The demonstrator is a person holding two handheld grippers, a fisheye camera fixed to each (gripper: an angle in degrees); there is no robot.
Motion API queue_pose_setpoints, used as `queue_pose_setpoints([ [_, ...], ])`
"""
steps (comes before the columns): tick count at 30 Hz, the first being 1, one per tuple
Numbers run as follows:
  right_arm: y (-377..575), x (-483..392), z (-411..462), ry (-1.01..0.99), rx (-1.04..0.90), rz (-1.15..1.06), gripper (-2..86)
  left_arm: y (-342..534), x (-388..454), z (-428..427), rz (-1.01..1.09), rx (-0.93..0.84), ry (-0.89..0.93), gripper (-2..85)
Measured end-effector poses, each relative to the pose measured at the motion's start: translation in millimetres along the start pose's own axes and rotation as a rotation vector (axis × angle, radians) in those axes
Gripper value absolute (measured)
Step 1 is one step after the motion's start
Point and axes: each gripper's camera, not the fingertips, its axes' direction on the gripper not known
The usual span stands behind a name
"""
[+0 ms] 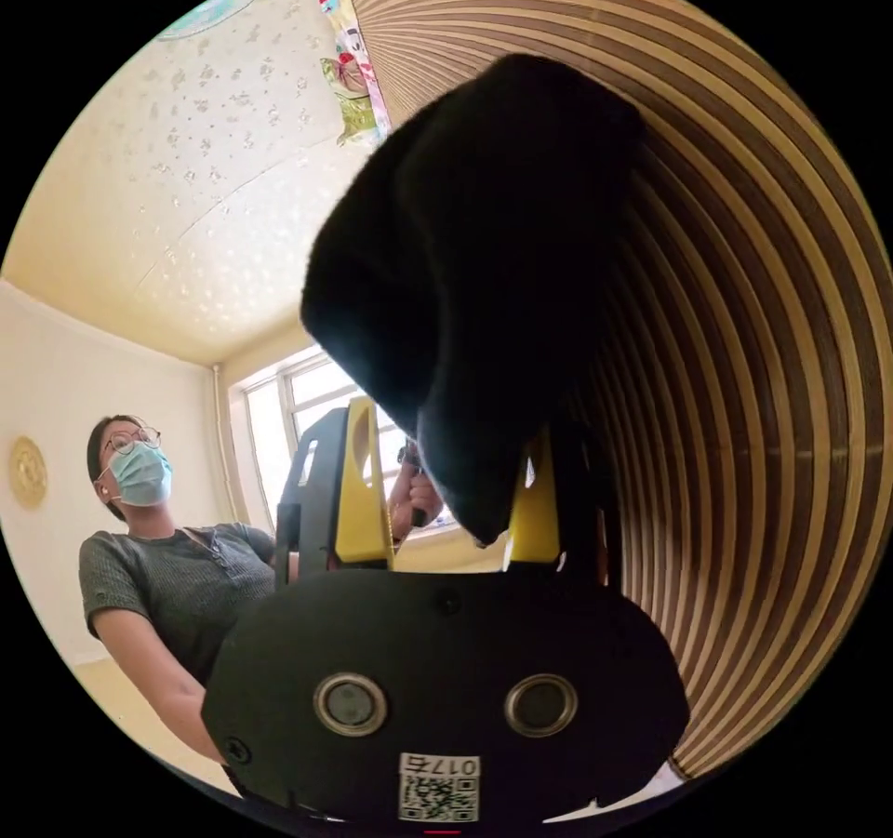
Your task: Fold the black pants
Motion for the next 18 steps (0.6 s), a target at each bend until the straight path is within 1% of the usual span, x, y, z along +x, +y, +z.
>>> queue_pose_setpoints([
  [2, -7, 4, -6, -0.069, -0.071, -0.013, 19.6, 21, 7, -1, 0.026, -0.017, 0.089, 7.5],
  [3, -8, 5, -5, -0.089, -0.091, -0.013, 19.7, 36, 16, -2, 0.046, -0.028, 0.102, 7.2],
  [6, -11, 11, 8, -0.180, -0.170, 0.015, 18.3, 74, 37, -14, 0.066, 0.002, 0.068, 7.0],
  [9, -8, -3, 38, -0.248, -0.208, -0.015, 10.7, 105, 64, -46, 0.140, 0.068, 0.037, 7.0],
  [11, -9, -22, 74, -0.363, -0.212, -0.068, 8.9, 121, 84, -69, 0.196, 0.103, 0.007, 7.0],
  [12, -9, -27, 85, -0.380, -0.216, -0.076, 8.6, 130, 99, -87, 0.235, 0.132, -0.015, 7.0],
  [16, -13, -59, 180, -0.479, -0.287, -0.124, 7.3, 152, 147, -152, 0.372, 0.216, -0.093, 6.8],
  [18, -11, -76, 229, -0.514, -0.318, -0.142, 7.2, 165, 176, -207, 0.448, 0.258, -0.126, 6.7],
])
